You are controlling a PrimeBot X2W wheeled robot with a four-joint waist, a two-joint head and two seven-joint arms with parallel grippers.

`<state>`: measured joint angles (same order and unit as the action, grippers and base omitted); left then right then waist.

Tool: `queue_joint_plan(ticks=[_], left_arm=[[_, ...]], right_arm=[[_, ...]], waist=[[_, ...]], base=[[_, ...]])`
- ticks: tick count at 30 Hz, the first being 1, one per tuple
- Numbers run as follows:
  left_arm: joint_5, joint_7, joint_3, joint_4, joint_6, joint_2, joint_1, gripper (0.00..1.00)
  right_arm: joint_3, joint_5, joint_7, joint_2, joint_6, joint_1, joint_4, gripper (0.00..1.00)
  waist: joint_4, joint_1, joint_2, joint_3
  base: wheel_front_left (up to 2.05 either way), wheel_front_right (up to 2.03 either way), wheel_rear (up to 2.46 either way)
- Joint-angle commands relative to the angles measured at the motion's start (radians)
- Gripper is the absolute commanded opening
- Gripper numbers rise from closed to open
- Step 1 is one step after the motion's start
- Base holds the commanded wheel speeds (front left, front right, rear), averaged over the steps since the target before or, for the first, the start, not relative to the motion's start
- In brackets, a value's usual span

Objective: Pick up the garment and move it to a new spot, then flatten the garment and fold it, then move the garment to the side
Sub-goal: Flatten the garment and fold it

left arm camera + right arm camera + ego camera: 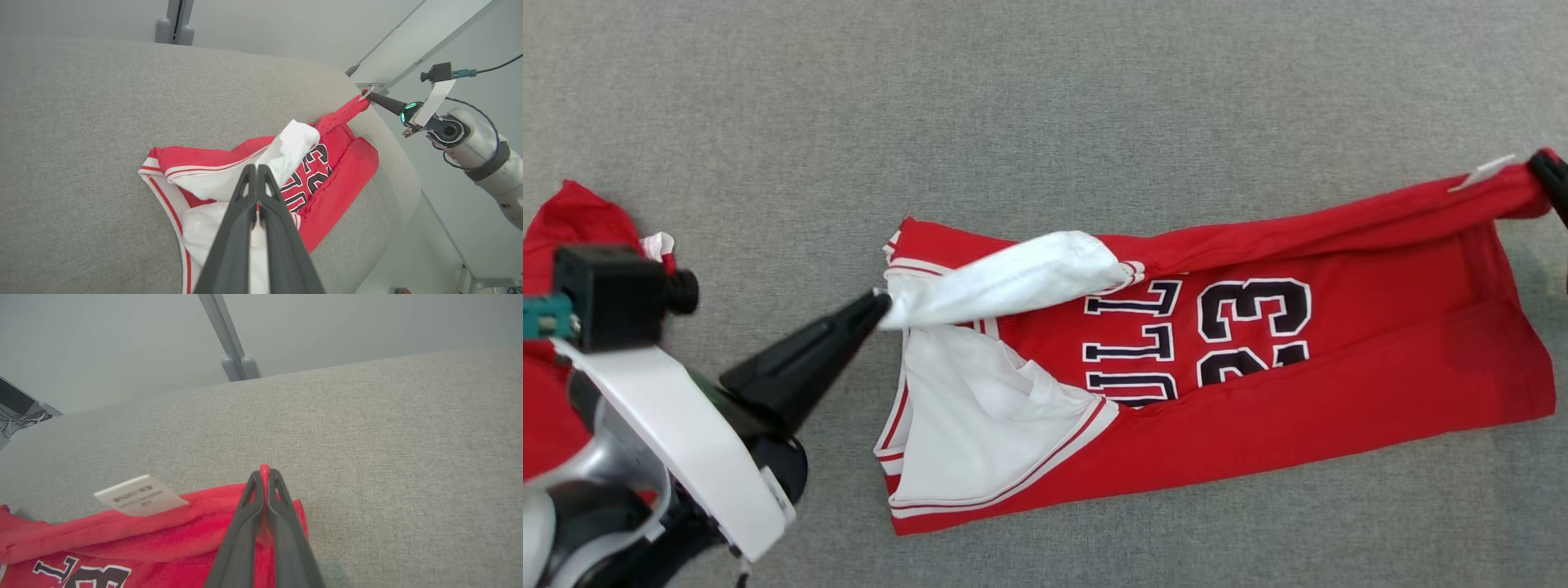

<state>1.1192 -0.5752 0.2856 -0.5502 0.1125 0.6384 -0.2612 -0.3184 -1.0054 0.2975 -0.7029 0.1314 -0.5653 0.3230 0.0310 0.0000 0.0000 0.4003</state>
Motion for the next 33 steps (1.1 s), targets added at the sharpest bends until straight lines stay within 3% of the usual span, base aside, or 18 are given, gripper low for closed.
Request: queue_joint_plan(ticks=[1,6,19,20,21,22,23,27,33], left_arm=[[0.003,0.006,0.002,-0.007,0.002,-0.004,0.023,0.00],[-0.012,0.044,0.027,-0.022,0.003,-0.024,0.108,0.00],[-0.068,0.148,0.114,0.115,-0.045,-0.100,0.211,0.00],[-0.072,0.169,0.122,0.145,-0.053,-0.116,0.215,0.00],[-0.078,0.178,0.126,0.160,-0.056,-0.121,0.218,0.13],[-0.088,0.189,0.128,0.172,-0.058,-0.125,0.222,0.46],[-0.103,0.207,0.127,0.183,-0.055,-0.133,0.224,1.00],[-0.151,0.291,0.123,0.221,-0.041,-0.167,0.244,1.00],[-0.345,0.518,0.122,0.290,0.005,-0.214,0.277,1.00]], right_arm=[[0.012,0.003,-0.011,-0.010,-0.001,0.031,-0.010,0.00],[0.061,0.027,-0.015,-0.023,-0.001,0.136,-0.041,0.00],[0.126,0.052,-0.039,0.040,-0.001,0.291,-0.095,0.00],[0.135,0.053,-0.044,0.049,-0.001,0.304,-0.090,0.42],[0.139,0.052,-0.047,0.053,-0.001,0.309,-0.089,1.00],[0.151,0.052,-0.060,0.057,-0.001,0.315,-0.092,1.00],[0.169,0.046,-0.073,0.064,-0.001,0.325,-0.092,1.00],[0.222,0.052,-0.109,0.074,-0.001,0.410,-0.098,1.00],[0.324,0.065,-0.189,0.132,-0.001,0.544,-0.123,1.00]], waist=[[0.006,0.0000,0.0000,0.001],[0.023,0.0000,0.0000,0.004],[0.037,0.0000,0.0000,0.018],[0.035,0.0000,0.0000,0.014],[0.034,0.0000,0.0000,0.010],[0.034,0.0000,0.0000,0.006],[0.035,0.0000,0.0000,0.000],[0.040,0.0000,0.0000,-0.032],[0.052,0.0000,0.0000,-0.088]], base=[[0.00,0.00,0.00],[0.00,0.00,0.00],[0.00,0.00,0.00],[0.00,0.00,0.00],[0.00,0.00,0.00],[0.00,0.00,0.00],[0.00,0.00,0.00],[0.00,0.00,0.00],[0.00,0.00,0.00]])
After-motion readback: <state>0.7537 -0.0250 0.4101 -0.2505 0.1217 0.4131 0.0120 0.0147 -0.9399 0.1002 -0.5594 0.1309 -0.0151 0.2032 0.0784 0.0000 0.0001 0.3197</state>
